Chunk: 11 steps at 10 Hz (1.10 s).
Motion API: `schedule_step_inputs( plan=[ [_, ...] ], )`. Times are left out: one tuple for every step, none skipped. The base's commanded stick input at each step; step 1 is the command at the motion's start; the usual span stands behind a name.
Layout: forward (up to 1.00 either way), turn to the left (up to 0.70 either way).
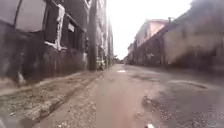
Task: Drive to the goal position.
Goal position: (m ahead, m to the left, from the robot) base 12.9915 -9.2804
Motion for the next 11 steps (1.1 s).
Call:
schedule_step_inputs(
  plan=[
    [1.00, 0.00],
    [1.00, 0.00],
    [1.00, 0.00],
    [1.00, 0.00],
    [1.00, 0.00],
    [1.00, 0.00],
    [1.00, 0.05],
    [1.00, 0.21],
    [1.00, 0.17],
    [1.00, 0.00],
    [1.00, 0.00]
  ],
)
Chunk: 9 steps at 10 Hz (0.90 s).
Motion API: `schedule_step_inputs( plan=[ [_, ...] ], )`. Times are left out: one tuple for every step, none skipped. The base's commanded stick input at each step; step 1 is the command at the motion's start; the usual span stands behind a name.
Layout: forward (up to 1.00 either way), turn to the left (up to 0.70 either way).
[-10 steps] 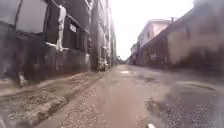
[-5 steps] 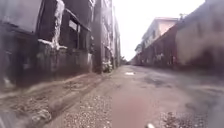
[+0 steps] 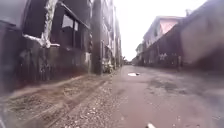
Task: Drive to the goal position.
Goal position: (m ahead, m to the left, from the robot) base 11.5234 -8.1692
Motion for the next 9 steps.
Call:
schedule_step_inputs(
  plan=[
    [1.00, 0.00],
    [1.00, 0.00],
    [1.00, -0.14],
    [1.00, -0.34],
    [1.00, -0.34],
    [1.00, -0.34],
    [1.00, -0.34],
    [1.00, -0.33],
    [1.00, -0.27]
  ],
)
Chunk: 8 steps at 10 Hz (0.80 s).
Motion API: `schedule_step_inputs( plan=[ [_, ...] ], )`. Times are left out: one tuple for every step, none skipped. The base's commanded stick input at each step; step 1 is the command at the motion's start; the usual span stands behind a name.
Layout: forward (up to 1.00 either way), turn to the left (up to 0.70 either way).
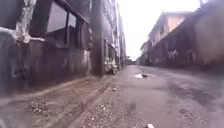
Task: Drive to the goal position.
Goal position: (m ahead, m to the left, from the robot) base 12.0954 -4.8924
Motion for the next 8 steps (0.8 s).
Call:
schedule_step_inputs(
  plan=[
    [1.00, -0.19],
    [1.00, -0.06],
    [1.00, 0.00],
    [1.00, 0.00],
    [1.00, 0.00],
    [1.00, -0.04],
    [1.00, -0.23],
    [1.00, -0.28]
  ],
)
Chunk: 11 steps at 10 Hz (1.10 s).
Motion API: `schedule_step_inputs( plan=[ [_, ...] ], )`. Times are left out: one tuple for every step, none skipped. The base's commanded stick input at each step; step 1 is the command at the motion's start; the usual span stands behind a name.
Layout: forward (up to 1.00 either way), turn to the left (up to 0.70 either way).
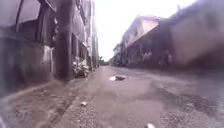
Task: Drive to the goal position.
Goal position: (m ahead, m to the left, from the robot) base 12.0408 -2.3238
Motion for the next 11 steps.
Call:
schedule_step_inputs(
  plan=[
    [1.00, -0.21],
    [1.00, -0.11],
    [1.00, 0.00],
    [1.00, 0.00],
    [1.00, 0.00],
    [1.00, 0.00],
    [1.00, 0.04],
    [1.00, 0.25],
    [1.00, 0.40],
    [1.00, 0.40],
    [1.00, 0.40]
  ],
)
